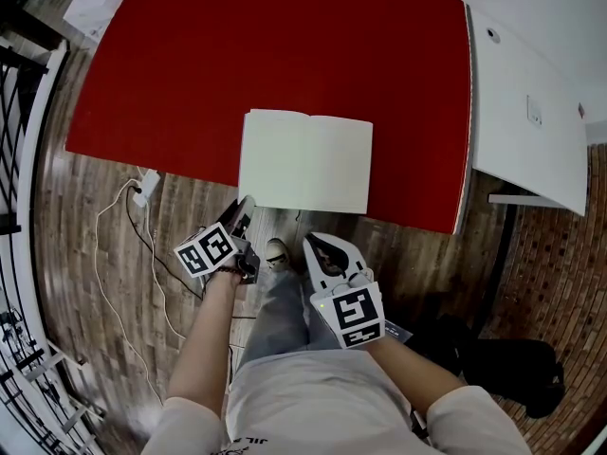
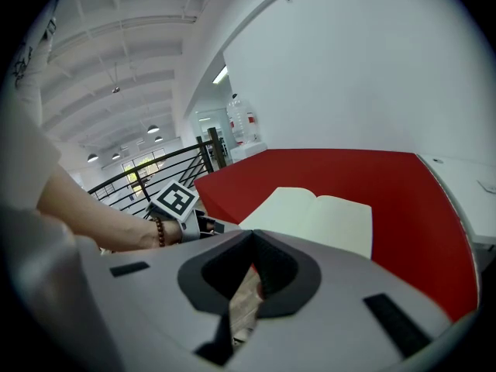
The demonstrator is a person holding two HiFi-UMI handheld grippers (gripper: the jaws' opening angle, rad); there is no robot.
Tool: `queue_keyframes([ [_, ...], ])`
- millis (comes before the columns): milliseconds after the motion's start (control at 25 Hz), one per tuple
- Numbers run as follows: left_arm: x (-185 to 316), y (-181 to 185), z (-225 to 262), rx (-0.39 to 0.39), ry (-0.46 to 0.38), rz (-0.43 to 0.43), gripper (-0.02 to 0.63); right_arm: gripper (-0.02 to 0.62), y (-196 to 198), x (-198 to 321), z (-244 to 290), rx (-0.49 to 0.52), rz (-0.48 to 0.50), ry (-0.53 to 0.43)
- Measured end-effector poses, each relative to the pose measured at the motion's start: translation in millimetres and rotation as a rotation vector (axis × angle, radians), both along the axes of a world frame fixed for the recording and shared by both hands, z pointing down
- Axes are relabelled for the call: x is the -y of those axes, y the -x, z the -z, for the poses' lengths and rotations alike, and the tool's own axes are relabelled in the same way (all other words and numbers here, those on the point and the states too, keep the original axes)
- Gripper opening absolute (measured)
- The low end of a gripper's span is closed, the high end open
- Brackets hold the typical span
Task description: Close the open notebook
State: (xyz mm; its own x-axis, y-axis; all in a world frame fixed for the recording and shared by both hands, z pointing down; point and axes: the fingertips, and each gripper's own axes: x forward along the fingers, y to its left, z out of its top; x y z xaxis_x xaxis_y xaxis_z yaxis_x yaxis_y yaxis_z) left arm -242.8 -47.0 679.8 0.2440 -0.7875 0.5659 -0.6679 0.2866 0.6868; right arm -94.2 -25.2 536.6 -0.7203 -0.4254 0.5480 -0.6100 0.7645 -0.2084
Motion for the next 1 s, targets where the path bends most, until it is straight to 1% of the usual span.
queue_keyframes([
  [160,-0.1,3.5,3.6,0.031,0.0,-0.001,0.064,0.005,-0.6,2.1,-2.0,-0.001,-0.003,0.003],
  [240,1.8,2.2,6.4,0.041,-0.005,-0.008,0.043,0.005,0.3,3.4,-3.3,0.0,-0.003,0.003],
  [320,3.2,1.3,10.1,0.048,-0.008,-0.009,0.035,0.005,1.9,3.9,-3.6,0.002,-0.002,0.004],
  [560,1.7,2.1,24.4,0.107,-0.002,-0.029,0.031,0.006,2.1,5.5,-3.7,0.004,-0.01,0.0],
  [680,3.2,0.7,44.9,0.17,-0.019,-0.054,0.029,0.006,-0.4,9.1,-2.7,0.008,-0.024,-0.002],
  [800,7.1,-3.7,68.5,0.253,-0.042,-0.083,0.029,0.005,-4.4,13.3,-0.1,0.012,-0.038,-0.006],
  [880,9.4,-9.7,82.9,0.309,-0.057,-0.111,0.029,0.006,-8.4,15.4,0.9,0.011,-0.048,-0.009],
  [1000,12.1,-22.6,101.0,0.367,-0.081,-0.155,0.029,0.006,-17.4,16.2,-4.2,-0.003,-0.07,-0.003],
])
